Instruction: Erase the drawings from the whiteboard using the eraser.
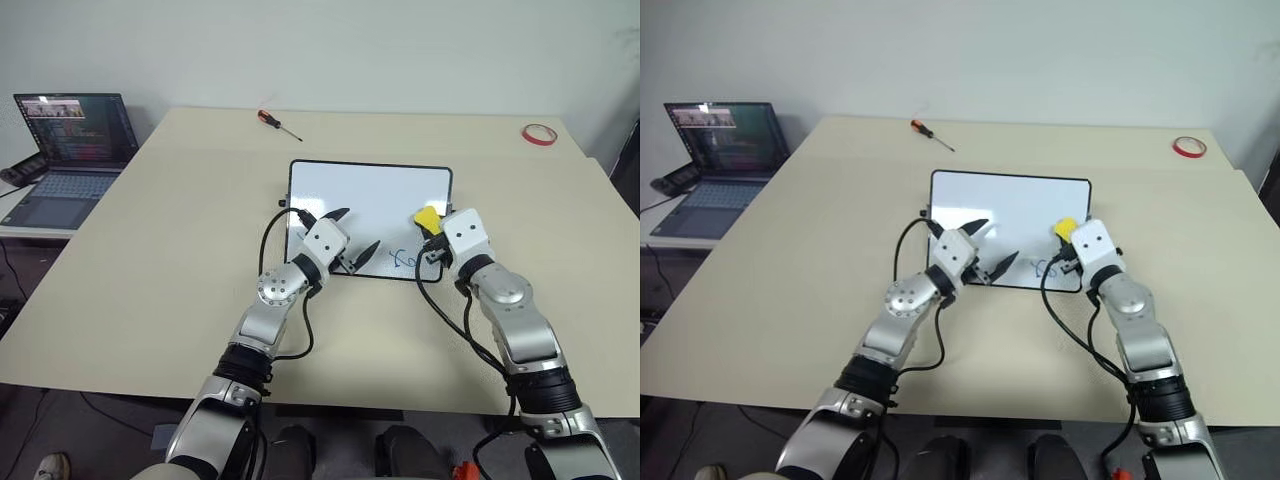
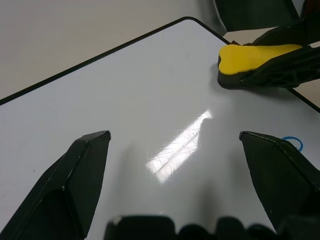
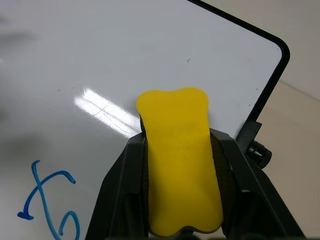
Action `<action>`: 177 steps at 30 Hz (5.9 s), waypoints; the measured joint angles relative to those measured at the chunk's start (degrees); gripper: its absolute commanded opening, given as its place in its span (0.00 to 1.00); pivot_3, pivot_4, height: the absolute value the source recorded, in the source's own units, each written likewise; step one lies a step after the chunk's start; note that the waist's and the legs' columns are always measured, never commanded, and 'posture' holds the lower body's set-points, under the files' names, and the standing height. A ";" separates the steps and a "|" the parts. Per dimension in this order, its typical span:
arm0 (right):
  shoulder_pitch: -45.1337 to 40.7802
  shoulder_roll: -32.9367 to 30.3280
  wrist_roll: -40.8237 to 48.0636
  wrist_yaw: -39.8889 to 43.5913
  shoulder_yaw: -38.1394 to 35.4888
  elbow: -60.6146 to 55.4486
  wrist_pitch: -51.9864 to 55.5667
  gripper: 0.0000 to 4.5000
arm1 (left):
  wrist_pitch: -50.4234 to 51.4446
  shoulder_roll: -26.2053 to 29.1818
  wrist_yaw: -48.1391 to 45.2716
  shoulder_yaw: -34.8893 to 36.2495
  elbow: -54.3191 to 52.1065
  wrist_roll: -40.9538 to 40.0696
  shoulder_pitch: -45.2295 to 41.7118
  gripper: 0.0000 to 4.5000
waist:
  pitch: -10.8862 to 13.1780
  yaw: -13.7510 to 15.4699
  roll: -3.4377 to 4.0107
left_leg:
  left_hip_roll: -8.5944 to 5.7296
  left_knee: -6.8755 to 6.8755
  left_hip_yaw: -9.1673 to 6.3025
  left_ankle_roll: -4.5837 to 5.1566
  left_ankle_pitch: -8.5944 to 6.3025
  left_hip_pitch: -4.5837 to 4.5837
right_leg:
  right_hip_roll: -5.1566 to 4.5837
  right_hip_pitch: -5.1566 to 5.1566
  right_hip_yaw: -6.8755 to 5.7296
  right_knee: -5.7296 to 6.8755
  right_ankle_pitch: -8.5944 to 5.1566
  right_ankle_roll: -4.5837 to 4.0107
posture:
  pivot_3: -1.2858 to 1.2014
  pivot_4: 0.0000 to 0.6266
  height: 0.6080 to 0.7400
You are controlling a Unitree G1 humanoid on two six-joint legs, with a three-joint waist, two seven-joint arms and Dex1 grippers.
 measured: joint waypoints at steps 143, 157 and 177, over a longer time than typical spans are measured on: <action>4.36 0.13 -2.99 8.70 7.79 -3.41 -14.32 0.28 | 12.54 3.16 8.73 11.25 -26.06 -7.93 32.39 1.00 | 0.02 -0.02 -0.09 | 0.13 -0.19 -0.12 0.02 -0.07 -0.07 | -0.02 0.05 0.08 -0.57 0.03 0.06 | 0.52 0.24 1.00; -11.74 10.02 -9.56 6.83 17.57 17.56 -21.42 0.28 | 12.77 2.89 10.18 12.65 -23.89 -7.94 28.58 1.00 | 0.01 -0.08 -0.09 | 0.14 -0.20 -0.10 0.01 -0.07 -0.11 | -0.03 -0.06 0.05 -0.54 0.04 0.04 | 0.52 0.24 1.00; -28.44 17.17 -15.26 1.99 20.59 43.94 -24.66 0.28 | 15.13 3.81 6.49 10.08 -25.01 -8.02 28.12 1.00 | 0.03 -0.23 -0.06 | 0.17 -0.18 -0.08 0.01 -0.06 -0.06 | -0.01 -0.14 0.07 -0.32 0.06 0.01 | 0.52 0.24 1.00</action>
